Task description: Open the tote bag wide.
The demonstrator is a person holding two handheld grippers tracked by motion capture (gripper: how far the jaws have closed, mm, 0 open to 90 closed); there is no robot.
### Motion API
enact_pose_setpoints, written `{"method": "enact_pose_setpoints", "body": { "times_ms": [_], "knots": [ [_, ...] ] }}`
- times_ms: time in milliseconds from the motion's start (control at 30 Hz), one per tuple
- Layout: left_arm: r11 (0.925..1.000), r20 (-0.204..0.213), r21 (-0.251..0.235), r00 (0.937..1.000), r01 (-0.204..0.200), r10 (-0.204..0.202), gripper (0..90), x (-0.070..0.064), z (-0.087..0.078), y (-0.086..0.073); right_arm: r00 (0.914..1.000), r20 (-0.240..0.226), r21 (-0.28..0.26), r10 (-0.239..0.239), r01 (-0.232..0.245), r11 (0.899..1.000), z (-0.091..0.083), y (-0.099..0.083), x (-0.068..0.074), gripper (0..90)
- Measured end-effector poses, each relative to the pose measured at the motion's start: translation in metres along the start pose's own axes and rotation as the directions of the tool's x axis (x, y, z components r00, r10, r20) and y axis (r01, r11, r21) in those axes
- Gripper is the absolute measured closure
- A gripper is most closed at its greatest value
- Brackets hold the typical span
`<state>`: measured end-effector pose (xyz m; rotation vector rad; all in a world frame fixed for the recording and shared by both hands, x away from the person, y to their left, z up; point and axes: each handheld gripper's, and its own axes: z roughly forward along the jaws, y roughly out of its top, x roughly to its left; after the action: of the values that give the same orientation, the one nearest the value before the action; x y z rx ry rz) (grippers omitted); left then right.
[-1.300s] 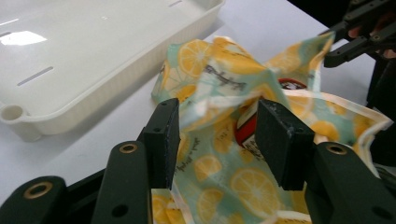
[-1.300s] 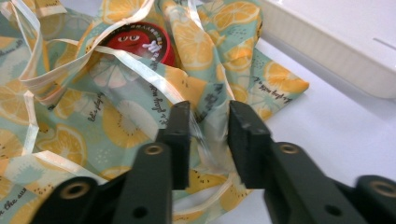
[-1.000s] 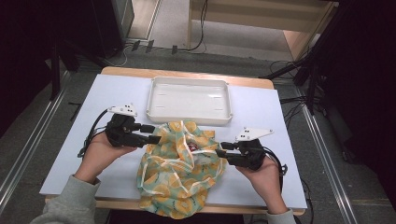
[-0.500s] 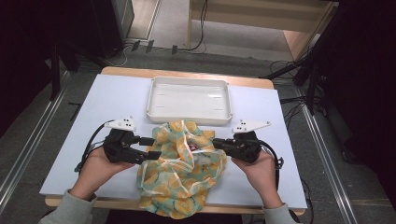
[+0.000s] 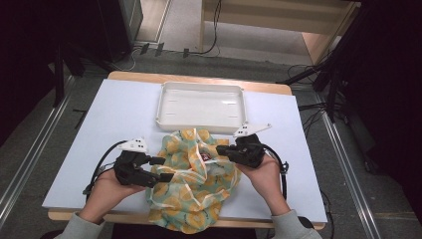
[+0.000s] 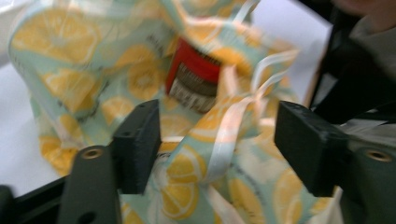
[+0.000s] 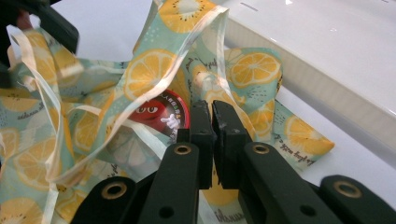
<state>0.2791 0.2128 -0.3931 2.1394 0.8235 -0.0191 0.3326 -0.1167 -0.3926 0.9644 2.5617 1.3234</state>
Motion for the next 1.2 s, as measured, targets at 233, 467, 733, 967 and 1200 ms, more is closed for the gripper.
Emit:
{"method": "enact_pose_setpoints", "body": {
  "times_ms": [233, 467, 733, 967, 1200],
  "knots": [
    [0.9998, -0.062, 0.001, 0.9978, 0.022, -0.022, 77.5, 0.004, 0.003, -0.005, 0.9998, -0.014, 0.020, 0.015, -0.015, 1.000, 0.006, -0.002, -0.003, 89.9],
    [0.9973, -0.082, -0.022, 0.9940, 0.071, -0.072, 89.7, 0.013, -0.007, -0.005, 0.9994, -0.017, 0.044, 0.030, -0.029, 0.999, 0.008, -0.007, -0.005, 90.0],
    [0.9835, -0.114, -0.119, 0.9821, 0.136, -0.150, 89.5, 0.029, -0.025, -0.010, 0.9990, -0.020, 0.066, 0.040, -0.039, 0.997, 0.006, -0.016, -0.003, 90.0],
    [0.9769, -0.151, -0.145, 0.9721, 0.158, -0.179, 89.2, 0.040, -0.032, -0.014, 0.9983, -0.018, 0.081, 0.056, -0.054, 0.995, 0.001, -0.029, -0.002, 90.0],
    [0.9666, -0.162, -0.164, 0.9613, 0.197, -0.223, 89.2, 0.059, -0.038, -0.020, 0.9974, -0.021, 0.088, 0.068, -0.066, 0.994, -0.002, -0.043, 0.001, 90.0]
  ]
}}
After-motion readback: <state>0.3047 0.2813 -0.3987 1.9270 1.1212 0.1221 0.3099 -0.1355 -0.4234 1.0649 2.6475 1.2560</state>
